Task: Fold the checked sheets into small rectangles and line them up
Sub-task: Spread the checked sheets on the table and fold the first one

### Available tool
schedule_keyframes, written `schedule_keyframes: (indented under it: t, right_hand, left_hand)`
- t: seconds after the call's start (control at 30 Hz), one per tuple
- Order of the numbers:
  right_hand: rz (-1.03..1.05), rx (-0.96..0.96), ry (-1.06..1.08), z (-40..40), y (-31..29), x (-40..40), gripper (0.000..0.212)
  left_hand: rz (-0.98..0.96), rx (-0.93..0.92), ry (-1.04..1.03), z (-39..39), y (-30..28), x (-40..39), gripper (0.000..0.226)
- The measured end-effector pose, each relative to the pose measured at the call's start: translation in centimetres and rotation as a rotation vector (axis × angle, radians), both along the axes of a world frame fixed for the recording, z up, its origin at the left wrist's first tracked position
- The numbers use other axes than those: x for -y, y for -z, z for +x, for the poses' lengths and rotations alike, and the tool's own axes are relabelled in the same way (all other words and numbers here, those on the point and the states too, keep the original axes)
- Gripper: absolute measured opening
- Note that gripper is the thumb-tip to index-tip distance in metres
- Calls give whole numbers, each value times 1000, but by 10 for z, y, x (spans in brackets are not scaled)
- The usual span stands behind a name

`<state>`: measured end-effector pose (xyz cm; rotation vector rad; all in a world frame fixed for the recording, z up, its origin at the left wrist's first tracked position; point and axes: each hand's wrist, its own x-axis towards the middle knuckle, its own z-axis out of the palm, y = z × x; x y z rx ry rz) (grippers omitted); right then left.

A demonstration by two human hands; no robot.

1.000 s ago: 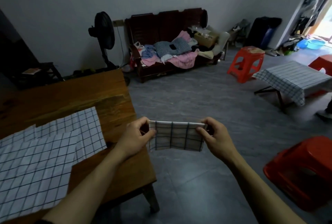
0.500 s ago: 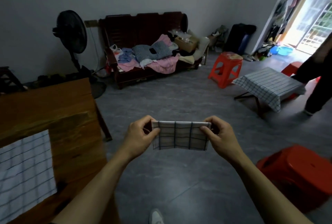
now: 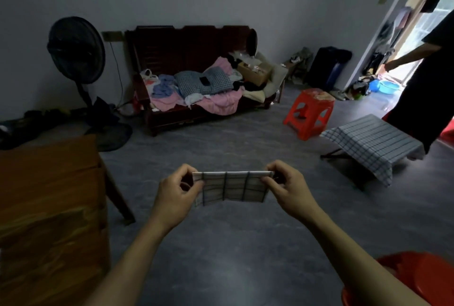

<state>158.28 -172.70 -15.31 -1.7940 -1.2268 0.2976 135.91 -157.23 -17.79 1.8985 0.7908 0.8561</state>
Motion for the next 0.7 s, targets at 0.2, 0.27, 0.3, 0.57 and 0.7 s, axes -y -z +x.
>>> schedule_keyframes:
  t: [0.2, 0.27, 0.3, 0.57, 0.7]
  right_hand:
    - [-33, -71, -99, 69, 22, -90, 18]
    - [-14, -105, -141, 93, 22, -124, 18]
    - [-3, -123, -160, 106, 19, -143, 16]
    - [9, -207, -353, 165, 1, -281, 14]
    - [-9, -220, -412, 169, 12, -343, 15]
  left_hand:
    - [-57, -41, -55, 50, 11, -64, 15]
    - [-49, -38, -103, 71, 8, -88, 15]
    - [-44, -38, -126, 81, 3, -99, 16]
    - [-53, -59, -320, 122, -20, -183, 13]
    - [-87, -81, -408, 123, -11, -228, 10]
